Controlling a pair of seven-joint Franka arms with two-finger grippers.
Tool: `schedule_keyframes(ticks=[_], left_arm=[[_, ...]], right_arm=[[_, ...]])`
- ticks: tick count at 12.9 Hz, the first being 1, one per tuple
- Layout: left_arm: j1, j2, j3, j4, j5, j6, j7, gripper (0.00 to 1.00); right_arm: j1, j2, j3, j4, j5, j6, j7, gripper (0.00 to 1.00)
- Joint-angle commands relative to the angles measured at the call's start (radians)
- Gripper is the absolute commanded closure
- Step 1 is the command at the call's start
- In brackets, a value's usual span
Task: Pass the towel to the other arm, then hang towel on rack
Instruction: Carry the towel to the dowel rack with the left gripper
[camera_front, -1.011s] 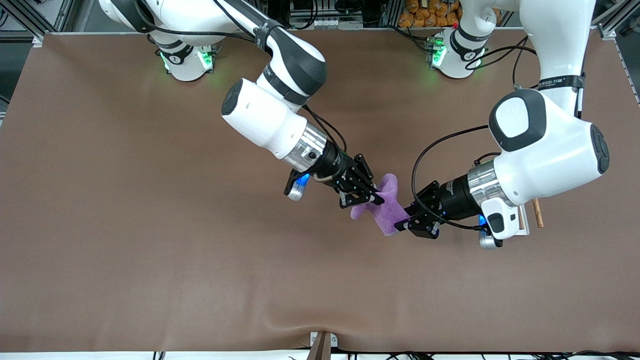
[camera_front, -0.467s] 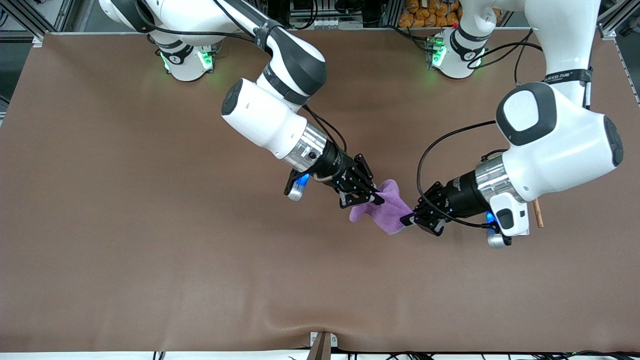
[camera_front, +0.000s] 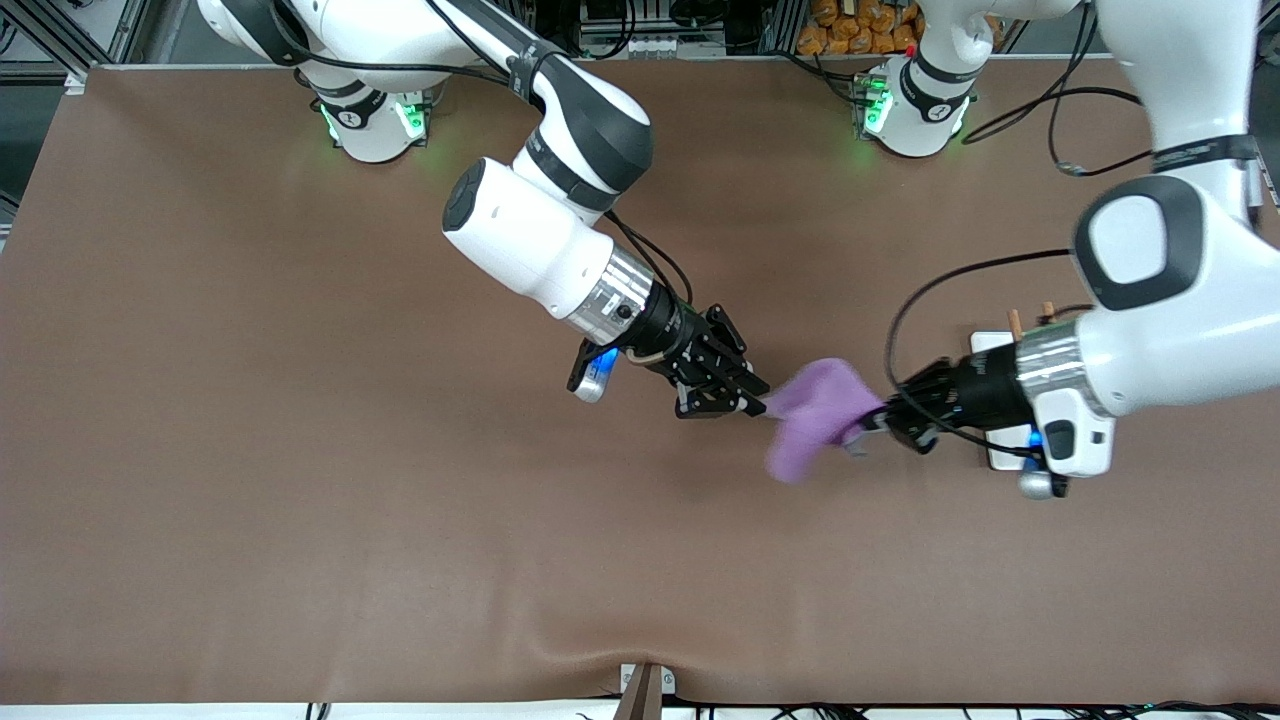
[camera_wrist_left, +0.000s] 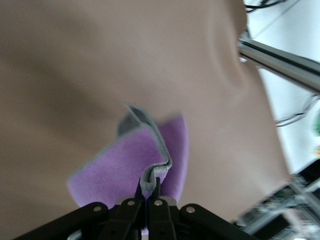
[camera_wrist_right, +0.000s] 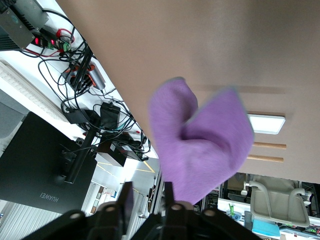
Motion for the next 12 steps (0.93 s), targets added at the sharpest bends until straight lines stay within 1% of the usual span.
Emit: schedule_keyframes(ticks=[1,3,5,7,8,10,12], left_arm=[[0.022,-0.017,-0.002,-0.014,0.1,-0.066,0.131,1.0],[0.054,-0.011,-0.002,-0.022,0.125,-0.097,0.214,1.0],[0.109,0.008,0.0,-0.024,0.139,-0.16,0.283,1.0],[0.118,0.019,-0.002,-0.045,0.276,-0.172,0.352,1.0],[0.117,0.019,-0.002,-0.066,0.358,-0.171,0.392,1.0],[0.128,0.012,-0.002,-0.103,0.464,-0.169,0.489,1.0],[0.164,0.014,-0.002,-0.126,0.473,-0.16,0.578,1.0]], right_arm=[[0.005,-0.007,-0.006,0.0,-0.056,-0.008,0.005,0.0],[-0.003,-0.01,-0.006,0.0,-0.119,-0.013,0.003,0.0],[-0.006,-0.013,-0.006,0.0,-0.22,-0.036,-0.003,0.0],[-0.005,-0.013,-0.006,-0.003,-0.362,-0.068,-0.038,0.0],[-0.003,-0.015,-0.004,-0.001,-0.418,-0.093,-0.064,0.0],[-0.005,-0.036,-0.003,-0.001,-0.44,-0.152,-0.087,0.0],[-0.008,-0.051,-0.009,-0.001,-0.444,-0.234,-0.089,0.0]])
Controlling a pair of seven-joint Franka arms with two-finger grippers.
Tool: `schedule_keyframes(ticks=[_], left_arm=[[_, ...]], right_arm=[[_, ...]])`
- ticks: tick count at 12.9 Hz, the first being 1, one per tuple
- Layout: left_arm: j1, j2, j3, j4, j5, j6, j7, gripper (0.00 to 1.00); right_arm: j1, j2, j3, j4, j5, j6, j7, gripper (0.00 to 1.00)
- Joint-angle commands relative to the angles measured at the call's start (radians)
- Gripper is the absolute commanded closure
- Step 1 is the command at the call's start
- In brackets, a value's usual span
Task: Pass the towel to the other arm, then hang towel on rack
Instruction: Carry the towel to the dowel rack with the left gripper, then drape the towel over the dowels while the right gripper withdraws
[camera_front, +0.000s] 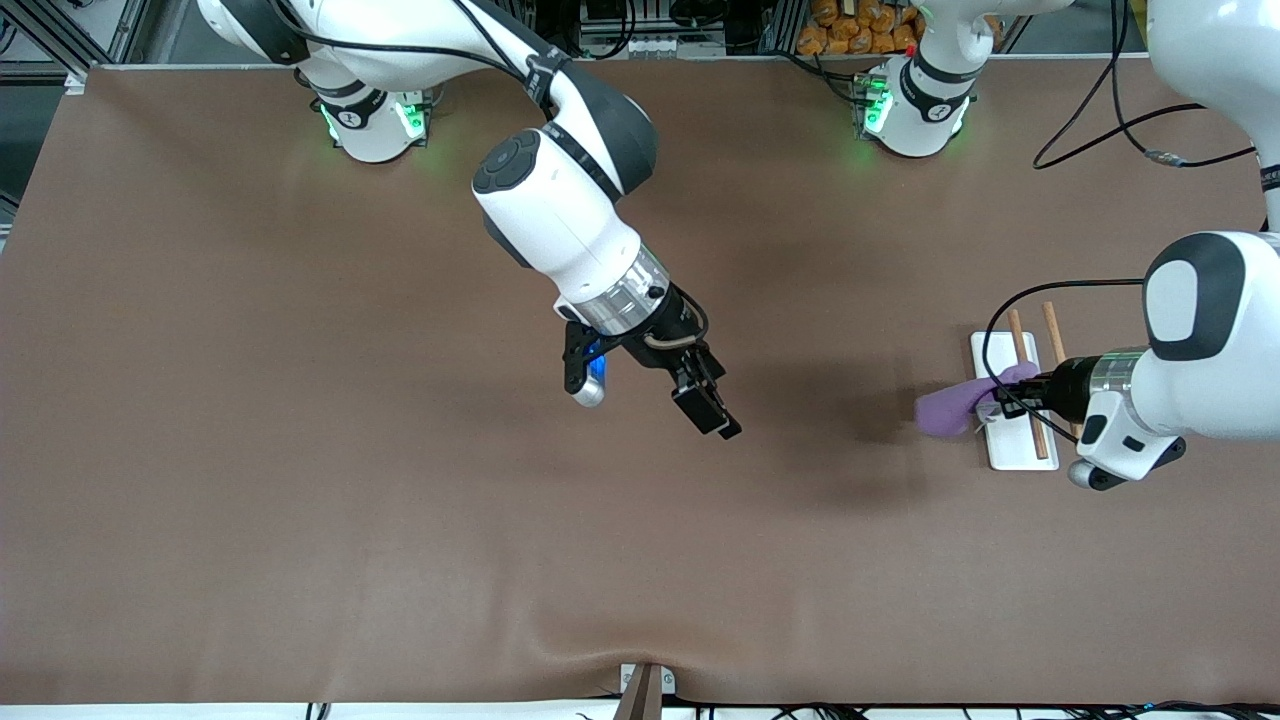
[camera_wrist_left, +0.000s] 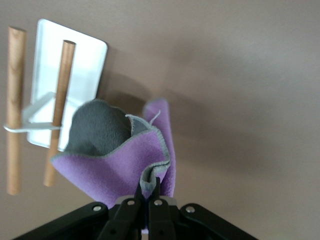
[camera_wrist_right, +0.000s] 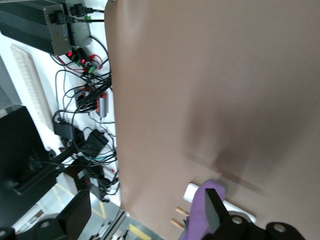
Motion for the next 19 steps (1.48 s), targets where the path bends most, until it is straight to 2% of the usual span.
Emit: schedule_keyframes(ticks=[1,4,6,10,17,19], left_arm=[[0.05,-0.017,-0.006,-0.042,0.027,0.008,0.098,1.0],[0.086,-0.022,-0.006,-0.064,0.028,0.022,0.141,1.0],[0.113,-0.019,-0.006,-0.067,0.06,0.029,0.23,1.0],[0.173,-0.017,-0.006,-0.082,0.079,0.031,0.288,1.0],[0.329,0.006,-0.009,-0.081,0.077,0.042,0.509,1.0],[0.342,0.021,-0.007,-0.079,0.077,0.066,0.542,1.0]], right_arm=[[-0.008,-0.041,-0.003,-0.01,-0.029,-0.098,-0.01,0.0],[-0.008,-0.095,0.002,-0.01,-0.124,-0.206,-0.109,0.0],[-0.01,-0.104,0.0,-0.01,-0.127,-0.34,-0.203,0.0],[-0.063,-0.172,0.002,-0.01,-0.128,-0.582,-0.493,0.0],[-0.233,-0.27,0.002,-0.012,-0.133,-0.895,-0.999,0.0],[-0.278,-0.288,0.0,-0.01,-0.136,-0.916,-1.077,0.0]])
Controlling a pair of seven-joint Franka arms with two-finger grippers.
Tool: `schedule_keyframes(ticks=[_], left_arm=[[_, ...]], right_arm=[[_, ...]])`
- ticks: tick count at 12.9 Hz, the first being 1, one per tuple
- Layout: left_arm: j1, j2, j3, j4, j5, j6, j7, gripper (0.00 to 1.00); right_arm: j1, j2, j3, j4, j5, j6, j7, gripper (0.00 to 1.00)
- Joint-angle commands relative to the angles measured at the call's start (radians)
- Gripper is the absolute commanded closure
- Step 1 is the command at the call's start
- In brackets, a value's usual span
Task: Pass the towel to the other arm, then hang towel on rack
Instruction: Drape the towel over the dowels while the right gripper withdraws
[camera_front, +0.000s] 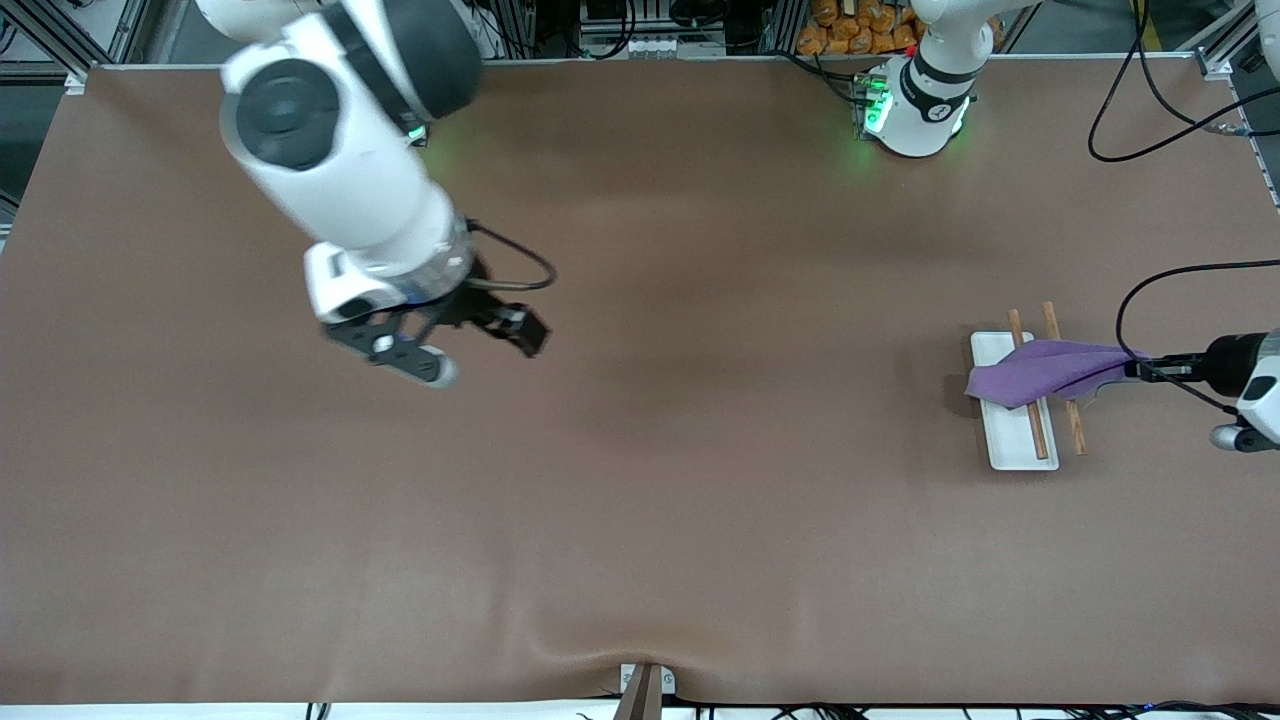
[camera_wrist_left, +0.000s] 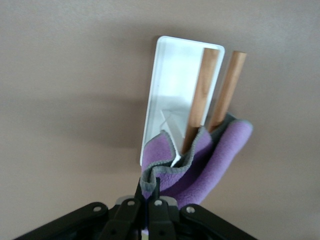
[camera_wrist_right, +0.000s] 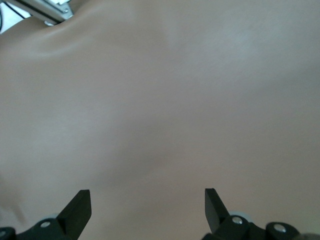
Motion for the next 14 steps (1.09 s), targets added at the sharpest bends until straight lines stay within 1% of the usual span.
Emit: schedule_keyframes(ticks=[1,2,3,5,6,8,11,13,14], left_arm=[[0.015,0.02,-0.011,0.001,0.015,0.031,0.03,1.0],[0.015,0.023,-0.01,0.001,0.012,0.037,0.03,0.95],[0.017,0.035,-0.011,0.001,0.011,0.049,0.031,0.8],[0.029,0.058,-0.011,0.002,0.011,0.078,0.031,0.35],[0.031,0.066,-0.011,0.004,0.006,0.08,0.031,0.0],[0.034,0.063,-0.011,0.007,0.008,0.08,0.033,0.0],[0.069,0.065,-0.011,0.01,0.012,0.08,0.079,0.0],[0.095,0.059,-0.011,0.013,0.008,0.08,0.149,0.0],[0.098,0.059,-0.011,0.033,0.008,0.08,0.174,0.0]], right_arm=[[-0.072,-0.047,0.015,-0.019,-0.016,-0.03,-0.109,0.0],[-0.113,-0.058,0.016,-0.019,-0.013,-0.065,-0.175,0.0],[-0.144,-0.061,0.016,-0.019,-0.012,-0.093,-0.256,0.0],[-0.184,-0.072,0.016,-0.021,-0.013,-0.104,-0.341,0.0],[-0.196,-0.075,0.015,-0.019,-0.016,-0.112,-0.351,0.0],[-0.234,-0.078,0.015,-0.021,-0.016,-0.145,-0.399,0.0],[-0.294,-0.087,0.012,-0.025,-0.032,-0.176,-0.554,0.0],[-0.302,-0.09,0.015,-0.037,-0.174,-0.184,-0.655,0.0],[-0.323,-0.095,0.015,-0.04,-0.18,-0.184,-0.706,0.0]])
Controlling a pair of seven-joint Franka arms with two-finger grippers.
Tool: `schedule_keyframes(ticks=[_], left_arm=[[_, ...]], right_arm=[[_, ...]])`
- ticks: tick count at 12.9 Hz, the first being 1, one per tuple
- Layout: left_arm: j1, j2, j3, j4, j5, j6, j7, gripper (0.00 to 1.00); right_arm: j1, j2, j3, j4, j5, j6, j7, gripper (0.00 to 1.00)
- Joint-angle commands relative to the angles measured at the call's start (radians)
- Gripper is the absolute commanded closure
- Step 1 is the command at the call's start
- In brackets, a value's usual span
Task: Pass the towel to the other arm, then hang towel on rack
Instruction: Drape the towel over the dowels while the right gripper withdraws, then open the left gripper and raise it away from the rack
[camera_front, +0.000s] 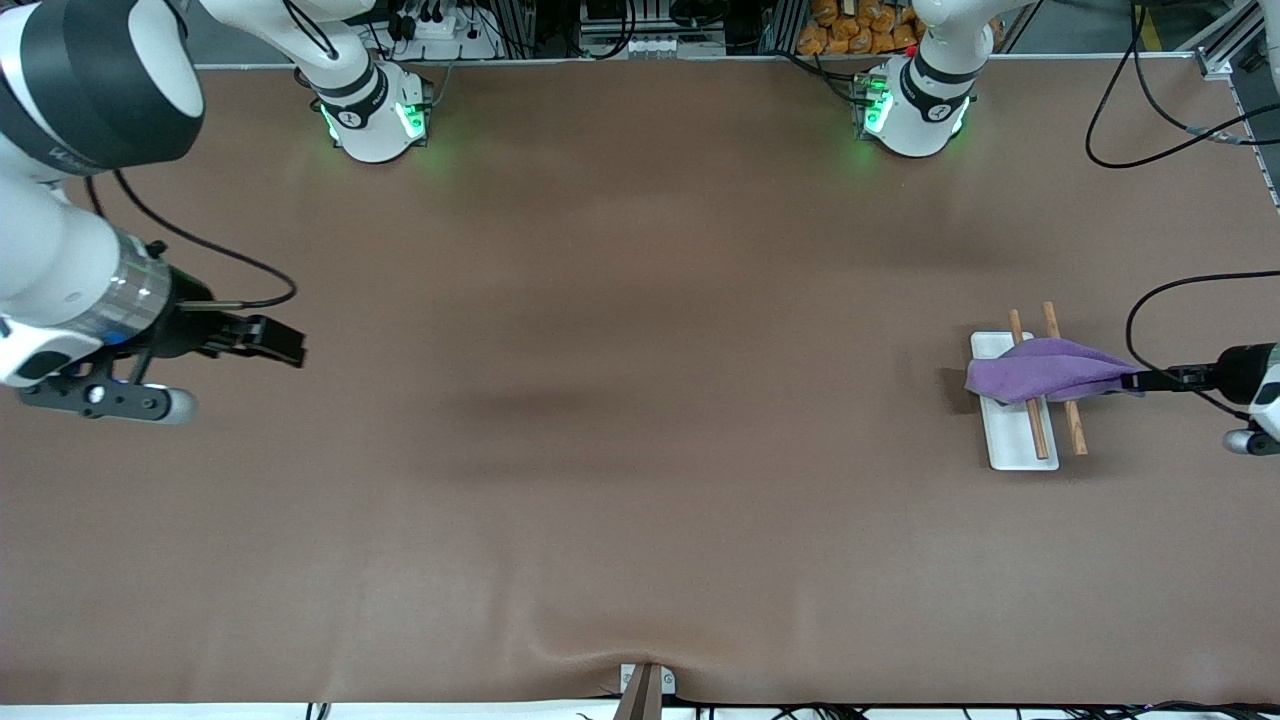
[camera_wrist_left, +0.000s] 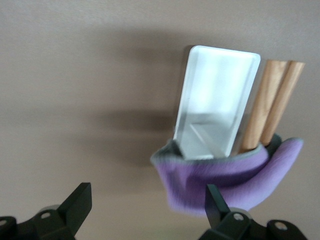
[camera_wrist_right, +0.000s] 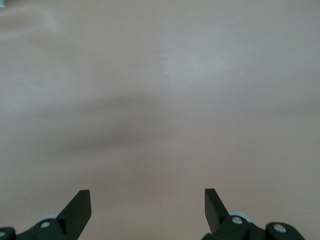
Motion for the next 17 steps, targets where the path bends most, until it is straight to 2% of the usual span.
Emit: schedule_keyframes(ticks=[1,3,6,7,9,13,15,17], left_arm=[[0.019,-0.01,-0.007,0.053,0.009,-0.002,0.066,0.0],[0.019,-0.044,-0.009,0.066,0.008,-0.007,0.071,0.0],[0.002,-0.101,-0.021,0.075,0.006,-0.013,0.066,0.0],[-0.008,-0.127,-0.035,0.087,0.008,-0.019,0.059,0.0],[-0.011,-0.183,-0.069,0.084,0.012,-0.027,0.042,0.0],[-0.014,-0.266,-0.159,0.08,0.035,-0.074,-0.075,0.0],[-0.022,-0.302,-0.249,0.078,0.122,-0.079,-0.195,0.0],[-0.022,-0.319,-0.329,0.078,0.149,-0.137,-0.332,0.0]], right_arm=[[-0.045,-0.045,0.02,-0.048,-0.055,-0.003,-0.101,0.0],[-0.041,-0.097,0.023,-0.104,-0.053,-0.002,-0.105,0.0],[-0.073,-0.241,0.023,-0.331,-0.041,0.108,-0.147,0.0],[-0.093,-0.291,0.02,-0.406,-0.012,0.156,-0.182,0.0],[-0.099,-0.365,0.019,-0.492,0.004,0.17,-0.203,0.0],[-0.108,-0.394,0.019,-0.546,0.01,0.21,-0.233,0.0],[-0.108,-0.417,0.019,-0.589,0.011,0.254,-0.235,0.0],[-0.108,-0.421,0.019,-0.595,0.011,0.253,-0.232,0.0]])
